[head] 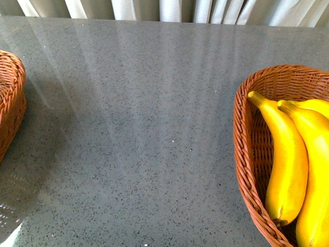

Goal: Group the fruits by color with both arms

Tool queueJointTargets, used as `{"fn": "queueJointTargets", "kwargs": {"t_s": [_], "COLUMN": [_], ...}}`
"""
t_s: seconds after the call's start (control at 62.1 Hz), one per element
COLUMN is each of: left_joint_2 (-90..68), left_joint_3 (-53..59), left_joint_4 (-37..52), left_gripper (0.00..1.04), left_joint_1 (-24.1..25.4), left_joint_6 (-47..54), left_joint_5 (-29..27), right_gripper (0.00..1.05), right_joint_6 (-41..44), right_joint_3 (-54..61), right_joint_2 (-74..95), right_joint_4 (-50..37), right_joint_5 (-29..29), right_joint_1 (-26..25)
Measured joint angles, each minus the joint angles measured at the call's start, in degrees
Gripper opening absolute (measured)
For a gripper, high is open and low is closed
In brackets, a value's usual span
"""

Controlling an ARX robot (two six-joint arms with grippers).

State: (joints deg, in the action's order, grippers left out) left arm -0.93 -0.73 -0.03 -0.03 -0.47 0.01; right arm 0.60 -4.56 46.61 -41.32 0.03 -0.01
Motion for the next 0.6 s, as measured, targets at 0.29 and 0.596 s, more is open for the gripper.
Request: {"fn": "queueJointTargets", "kwargs": {"t_s": [0.29,0.596], "left_joint_2": [0.00,0.00], "left_joint_3": [0.00,0.00], "left_joint_4": [0.00,0.00], "left_gripper": [0.96,0.96], "left_joint_1": [0.00,0.00], "left_joint_6": [0.00,0.00], "left_joint_5": [0.00,0.00], "right_gripper": [0.02,0.02], "right_joint_6": [-0.04,-0.04], "right_joint_3": [3.48,3.52], "right_joint_2": [-6.82,-18.40], "right_joint_4": [3.02,13.53], "right_joint_5": [-0.09,-0.02], "right_joint_1": [0.00,0.00]}}
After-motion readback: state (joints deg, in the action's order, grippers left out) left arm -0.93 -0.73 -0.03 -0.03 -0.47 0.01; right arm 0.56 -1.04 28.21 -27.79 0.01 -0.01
